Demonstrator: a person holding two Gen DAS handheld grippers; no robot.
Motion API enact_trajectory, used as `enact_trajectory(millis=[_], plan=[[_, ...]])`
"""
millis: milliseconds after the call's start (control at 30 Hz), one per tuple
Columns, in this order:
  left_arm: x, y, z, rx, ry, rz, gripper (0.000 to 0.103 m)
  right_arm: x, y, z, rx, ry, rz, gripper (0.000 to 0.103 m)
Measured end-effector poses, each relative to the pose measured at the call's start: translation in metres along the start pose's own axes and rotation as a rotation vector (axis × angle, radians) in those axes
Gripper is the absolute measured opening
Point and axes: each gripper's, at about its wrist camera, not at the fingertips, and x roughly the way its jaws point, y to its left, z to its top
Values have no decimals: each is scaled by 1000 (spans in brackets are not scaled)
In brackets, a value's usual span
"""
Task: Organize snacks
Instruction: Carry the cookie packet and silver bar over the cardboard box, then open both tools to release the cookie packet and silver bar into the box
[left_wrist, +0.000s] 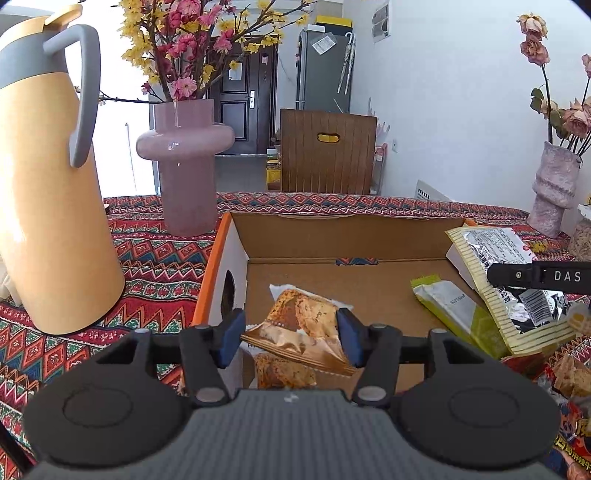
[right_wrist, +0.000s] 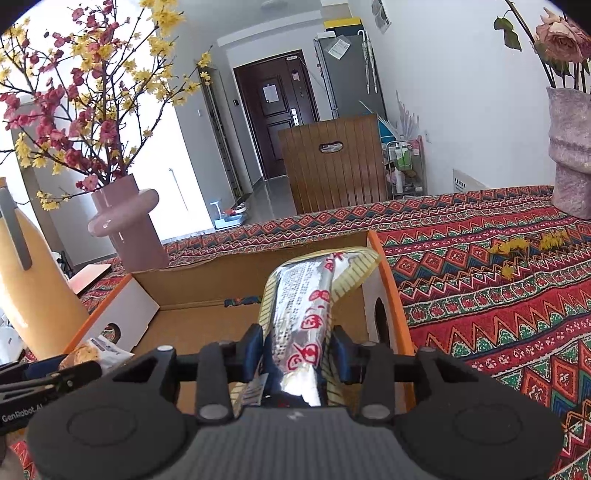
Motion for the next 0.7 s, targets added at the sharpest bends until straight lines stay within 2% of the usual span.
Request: enact_trajectory(millis=[67,100,167,233,267,300,367,700], plan=[[-2,2,1,-10,-9,0,62,-4,-1,0,2,-10,1,49],[-4,2,1,-14,-16,3,70,-6,-1,0,2,-14,4,53],[-8,2,0,-18,-31,7,80,-12,0,-1,-4,-33,7,67],[-13,1,0,-20,-47,5,88,-17,2,-1,-13,-53,8,90],[-15,1,0,-23,-56,10,99,-19,3,-2,-17,-62,8,94],[-17,1,0,-26,-68,18,103,-22,4,-2,-22,-71,7,100],[-21,1,1,-28,-83,16,103,-26,5,-3,-28,-81,8,103],[-28,-1,2,-25,-105,13,103,-37,11,-2,-52,-107,1,103]])
